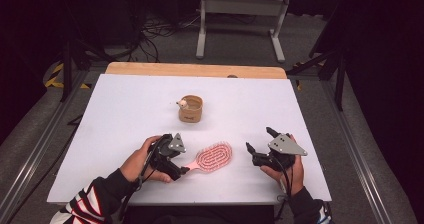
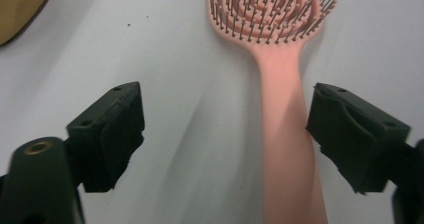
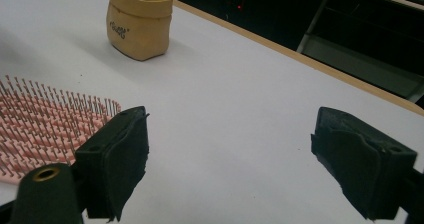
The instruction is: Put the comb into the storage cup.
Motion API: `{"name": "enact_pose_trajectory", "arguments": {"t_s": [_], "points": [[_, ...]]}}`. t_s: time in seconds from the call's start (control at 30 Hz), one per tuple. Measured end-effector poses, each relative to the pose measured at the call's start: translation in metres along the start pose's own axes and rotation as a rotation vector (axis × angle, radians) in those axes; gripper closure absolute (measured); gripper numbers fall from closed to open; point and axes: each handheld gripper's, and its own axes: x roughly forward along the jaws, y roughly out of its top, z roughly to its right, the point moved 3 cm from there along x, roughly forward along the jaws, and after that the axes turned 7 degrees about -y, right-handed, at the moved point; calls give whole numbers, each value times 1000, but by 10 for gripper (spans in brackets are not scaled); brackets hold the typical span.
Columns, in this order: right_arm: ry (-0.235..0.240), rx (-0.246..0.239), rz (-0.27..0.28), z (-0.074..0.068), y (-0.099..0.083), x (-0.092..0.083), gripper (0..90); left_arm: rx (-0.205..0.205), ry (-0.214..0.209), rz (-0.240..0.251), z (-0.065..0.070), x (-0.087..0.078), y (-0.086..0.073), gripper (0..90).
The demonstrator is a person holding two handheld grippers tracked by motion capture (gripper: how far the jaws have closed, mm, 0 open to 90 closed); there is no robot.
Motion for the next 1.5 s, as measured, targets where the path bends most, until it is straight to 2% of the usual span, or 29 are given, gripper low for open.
{"name": "enact_pose_trajectory", "arguments": {"t_s": [0.17,0.27,0.4,0.43,0.5,0.57,0.67,0.8,0.83,1.0,1.13,1.27,1.4,1.5], "points": [[1,1,-1,1,0,-1,160,-19,-12,-27,1,11,8,125],[1,2,4,0,1,0,160,-17,-18,-65,1,23,13,135],[4,-4,-3,-1,0,0,160,-15,-52,-84,0,32,18,177],[5,-5,-5,-1,0,1,160,-18,-67,-81,-2,32,19,192],[8,-8,-7,-1,-1,1,160,-31,-71,-84,-2,31,19,228],[9,-10,-8,-1,-1,1,160,-21,-75,-82,-2,30,20,278],[11,-9,-9,-1,0,1,160,-11,-79,-103,0,29,21,354],[14,-13,-13,-2,-1,1,160,28,-92,-139,0,27,23,455],[15,-13,-13,-3,-1,1,160,23,-97,-145,0,27,24,466],[20,-20,-22,-4,-1,2,160,28,-94,-145,0,26,24,524],[21,-19,-23,-4,-1,3,160,46,-93,-144,1,25,24,680],[22,-22,-25,-5,-2,3,160,54,-103,-135,0,25,23,693],[23,-18,-28,-6,-2,4,160,70,-91,-119,1,25,23,697],[21,-18,-27,-6,-2,4,160,84,-62,-84,3,25,22,697]]}}
